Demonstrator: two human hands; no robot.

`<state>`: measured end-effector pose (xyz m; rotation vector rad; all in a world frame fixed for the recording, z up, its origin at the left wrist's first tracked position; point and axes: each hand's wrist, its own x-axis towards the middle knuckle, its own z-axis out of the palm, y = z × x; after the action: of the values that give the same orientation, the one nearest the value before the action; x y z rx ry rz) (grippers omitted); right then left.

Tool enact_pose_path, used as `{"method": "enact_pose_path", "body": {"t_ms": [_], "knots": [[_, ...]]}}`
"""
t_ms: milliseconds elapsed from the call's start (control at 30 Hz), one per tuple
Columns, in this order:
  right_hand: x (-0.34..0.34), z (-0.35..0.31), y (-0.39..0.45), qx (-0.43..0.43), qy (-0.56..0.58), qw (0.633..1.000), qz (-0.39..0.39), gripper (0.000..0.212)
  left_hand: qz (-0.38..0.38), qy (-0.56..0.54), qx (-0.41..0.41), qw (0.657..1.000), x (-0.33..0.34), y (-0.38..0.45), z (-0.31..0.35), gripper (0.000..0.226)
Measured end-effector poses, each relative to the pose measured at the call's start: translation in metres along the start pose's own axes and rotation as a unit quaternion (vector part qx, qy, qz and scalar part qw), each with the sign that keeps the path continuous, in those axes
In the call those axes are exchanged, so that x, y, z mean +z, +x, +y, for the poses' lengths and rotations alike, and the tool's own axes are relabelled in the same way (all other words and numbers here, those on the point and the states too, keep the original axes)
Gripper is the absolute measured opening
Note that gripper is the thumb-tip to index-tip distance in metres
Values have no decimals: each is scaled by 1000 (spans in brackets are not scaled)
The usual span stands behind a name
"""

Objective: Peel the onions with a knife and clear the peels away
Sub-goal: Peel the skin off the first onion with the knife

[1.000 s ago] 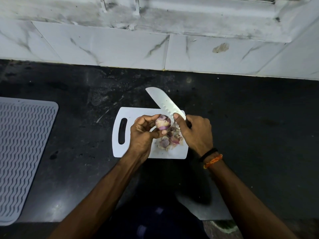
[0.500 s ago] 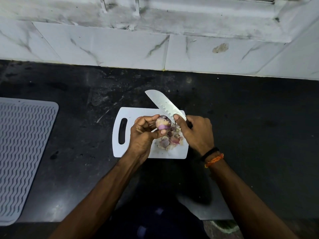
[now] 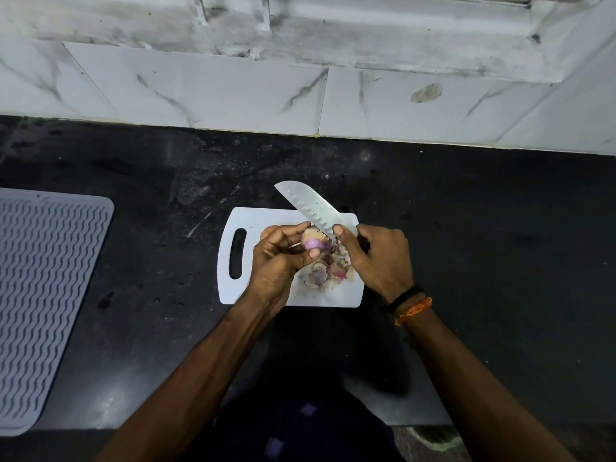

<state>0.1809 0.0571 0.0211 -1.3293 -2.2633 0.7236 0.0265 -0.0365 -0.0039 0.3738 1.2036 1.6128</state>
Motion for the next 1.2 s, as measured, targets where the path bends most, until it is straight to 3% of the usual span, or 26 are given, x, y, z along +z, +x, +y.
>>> {"method": "enact_pose_path", "body": {"t_ms": [233,467,900,1067,1200], "knots": [[-1,2,-4,-37,-35,999,-18,59,2,14,8,1000,0,-2,-1,34],[-3,1,0,11,-6,1000,-8,66,8,18,4,1000,6,-3,4,44],[3,2,-3,-9,-49,999,2,64,19,-6,-20,1000,15,-8,10,29],[-2,-4,-2,3,56,997,-45,58,16,-44,-16,999,15,-6,9,29],[-10,-2,0,63,126,990,-13,65,12,-92,-45,995,14,-5,10,29]]}}
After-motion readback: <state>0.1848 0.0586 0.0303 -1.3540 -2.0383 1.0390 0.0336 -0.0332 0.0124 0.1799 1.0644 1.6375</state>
